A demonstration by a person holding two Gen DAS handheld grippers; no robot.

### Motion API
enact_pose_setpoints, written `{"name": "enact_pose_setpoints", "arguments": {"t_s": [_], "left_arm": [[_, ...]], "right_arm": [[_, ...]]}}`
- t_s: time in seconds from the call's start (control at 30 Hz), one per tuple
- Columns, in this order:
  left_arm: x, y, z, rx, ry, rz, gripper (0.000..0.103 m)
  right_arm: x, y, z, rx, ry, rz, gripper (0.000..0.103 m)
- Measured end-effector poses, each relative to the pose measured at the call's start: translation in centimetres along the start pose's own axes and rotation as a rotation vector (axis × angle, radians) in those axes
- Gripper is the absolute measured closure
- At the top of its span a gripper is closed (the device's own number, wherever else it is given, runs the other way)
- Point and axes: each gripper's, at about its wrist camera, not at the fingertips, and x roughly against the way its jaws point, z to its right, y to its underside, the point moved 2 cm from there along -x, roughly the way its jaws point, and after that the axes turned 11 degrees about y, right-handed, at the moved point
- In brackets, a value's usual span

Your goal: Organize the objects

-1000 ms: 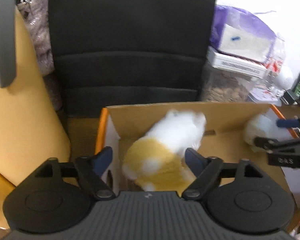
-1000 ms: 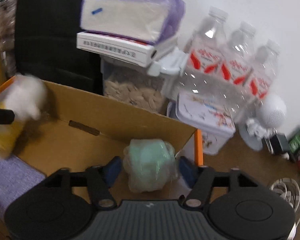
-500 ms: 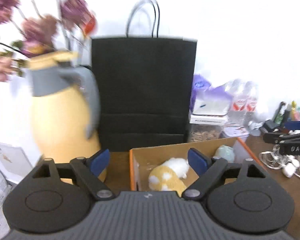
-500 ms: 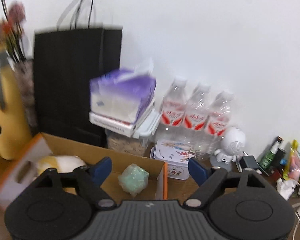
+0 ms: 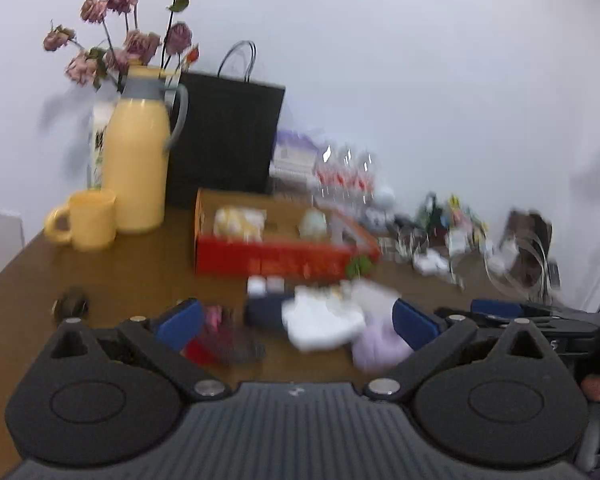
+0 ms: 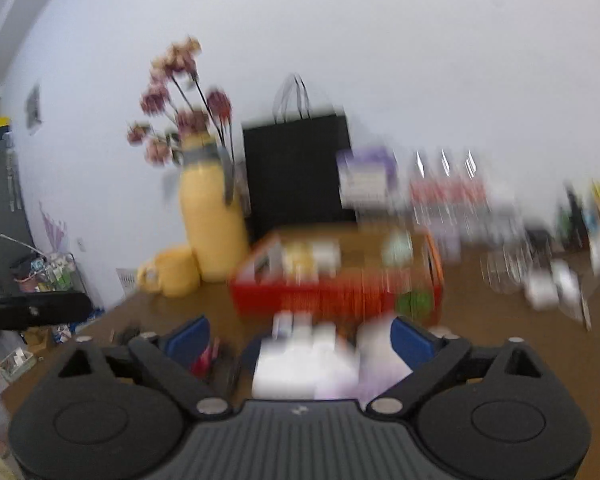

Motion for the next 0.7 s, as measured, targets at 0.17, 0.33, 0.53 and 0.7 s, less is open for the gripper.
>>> {"name": "enact_pose_setpoints", "arguments": {"t_s": [0.17, 0.33, 0.53, 0.7], "left_arm": [[2.9, 4.3, 0.3, -0.029, -0.091, -0.061, 0.0], [2.7, 4.3, -0.8, -0.024, -0.103, -0.049, 0.0], [0.2, 5.5, -3.5, 0.041, -0.143, -0.101, 0.0], [-3.0, 6.7, -5.0, 0.004, -0.139, -0.138, 0.0]], "right_arm": [[6.0, 6.1, 0.5, -0.127, -0.006, -0.062, 0.005], [10.2, 6.6, -0.4, 0.011, 0.131, -0.029, 0.005], [10.7, 5.9, -1.0, 0.015, 0.059, 0.01, 0.0], [4.1, 6.6, -1.5, 0.005, 0.122, -0.101, 0.01]]}}
